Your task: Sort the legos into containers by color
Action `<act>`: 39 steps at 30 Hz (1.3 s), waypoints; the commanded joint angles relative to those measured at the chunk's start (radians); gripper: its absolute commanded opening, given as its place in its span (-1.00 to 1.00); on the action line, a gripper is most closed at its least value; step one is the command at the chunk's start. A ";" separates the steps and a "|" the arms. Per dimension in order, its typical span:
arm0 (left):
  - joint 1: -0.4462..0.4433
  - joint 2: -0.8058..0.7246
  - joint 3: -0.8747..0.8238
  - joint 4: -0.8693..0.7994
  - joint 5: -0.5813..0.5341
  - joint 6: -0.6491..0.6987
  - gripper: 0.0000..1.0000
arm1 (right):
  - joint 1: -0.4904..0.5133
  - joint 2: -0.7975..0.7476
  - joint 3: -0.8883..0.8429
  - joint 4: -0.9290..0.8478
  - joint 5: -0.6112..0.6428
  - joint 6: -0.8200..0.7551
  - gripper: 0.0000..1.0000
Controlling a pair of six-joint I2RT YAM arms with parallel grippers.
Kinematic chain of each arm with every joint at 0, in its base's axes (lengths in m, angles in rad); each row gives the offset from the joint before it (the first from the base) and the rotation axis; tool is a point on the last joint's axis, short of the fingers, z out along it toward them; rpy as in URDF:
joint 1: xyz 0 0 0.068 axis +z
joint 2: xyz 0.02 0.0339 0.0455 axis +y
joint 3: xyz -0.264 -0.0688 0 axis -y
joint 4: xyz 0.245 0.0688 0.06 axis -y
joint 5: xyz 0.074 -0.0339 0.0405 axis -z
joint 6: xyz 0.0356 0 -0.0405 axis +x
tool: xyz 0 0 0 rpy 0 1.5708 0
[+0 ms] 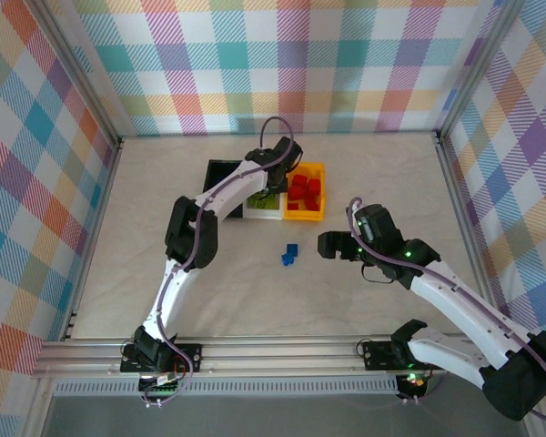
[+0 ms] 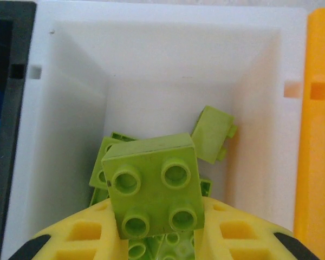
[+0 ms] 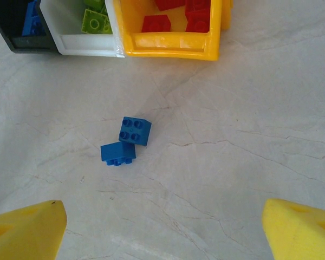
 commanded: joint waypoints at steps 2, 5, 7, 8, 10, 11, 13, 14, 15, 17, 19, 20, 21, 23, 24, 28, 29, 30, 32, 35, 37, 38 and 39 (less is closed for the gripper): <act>0.001 0.054 0.060 -0.084 0.006 0.011 -0.49 | -0.006 -0.013 -0.012 0.011 -0.004 0.009 0.86; -0.019 0.028 0.014 -0.046 0.040 0.000 -0.51 | -0.010 -0.015 -0.015 0.010 -0.003 0.007 0.86; -0.038 0.007 -0.016 -0.023 0.056 -0.010 -0.51 | -0.011 -0.013 -0.020 0.012 -0.003 0.006 0.86; -0.050 0.000 -0.027 -0.016 0.062 -0.016 -0.51 | -0.011 -0.014 -0.022 0.015 -0.004 0.009 0.87; -0.066 -0.018 -0.059 0.015 0.095 -0.030 -0.50 | -0.013 -0.012 -0.027 0.019 -0.007 0.008 0.86; -0.075 -0.022 -0.070 0.028 0.116 -0.040 -0.51 | -0.012 -0.012 -0.029 0.022 -0.007 0.009 0.86; -0.089 -0.023 -0.080 0.039 0.124 -0.052 -0.50 | -0.014 -0.010 -0.032 0.022 -0.007 0.009 0.86; -0.094 -0.022 -0.080 0.038 0.122 -0.052 -0.49 | -0.016 -0.010 -0.032 0.021 -0.009 0.010 0.87; -0.094 -0.019 -0.080 0.036 0.116 -0.054 -0.48 | -0.016 -0.010 -0.033 0.021 -0.010 0.009 0.86; -0.088 -0.018 -0.078 0.027 0.106 -0.056 -0.27 | -0.017 -0.014 -0.035 0.022 -0.014 0.011 0.87; -0.084 -0.031 -0.081 0.027 0.105 -0.058 0.23 | -0.016 -0.015 -0.036 0.021 -0.017 0.012 0.87; -0.084 -0.040 -0.082 0.030 0.105 -0.054 0.45 | -0.017 -0.017 -0.038 0.022 -0.018 0.013 0.87; -0.083 -0.051 -0.083 0.033 0.105 -0.050 0.56 | -0.017 -0.015 -0.037 0.024 -0.019 0.014 0.87; -0.084 -0.079 -0.084 0.035 0.103 -0.047 0.75 | -0.017 -0.014 -0.040 0.029 -0.024 0.018 0.88; -0.083 -0.097 -0.084 0.035 0.104 -0.046 0.79 | -0.018 -0.012 -0.039 0.029 -0.026 0.020 0.88; -0.093 -0.240 -0.191 0.083 0.138 -0.041 0.87 | -0.019 -0.009 -0.038 0.030 -0.029 0.019 0.88; -0.098 -0.290 -0.247 0.102 0.145 -0.045 0.88 | -0.019 -0.009 -0.040 0.029 -0.026 0.017 0.88; -0.104 -0.332 -0.297 0.113 0.150 -0.049 0.90 | -0.019 -0.009 -0.040 0.028 -0.024 0.015 0.88; -0.116 -0.437 -0.422 0.132 0.186 -0.069 0.95 | -0.019 -0.004 -0.043 0.026 -0.026 0.013 0.88; -0.139 -0.620 -0.632 0.184 0.197 -0.118 0.96 | -0.019 -0.002 -0.052 0.033 -0.037 0.023 0.88; -0.154 -0.738 -0.748 0.217 0.194 -0.147 0.98 | -0.019 0.000 -0.058 0.042 -0.050 0.026 0.89; -0.160 -0.789 -0.802 0.230 0.193 -0.157 0.95 | -0.019 0.003 -0.058 0.046 -0.054 0.027 0.88; -0.166 -0.824 -0.842 0.230 0.186 -0.168 0.93 | -0.019 0.007 -0.060 0.048 -0.058 0.025 0.88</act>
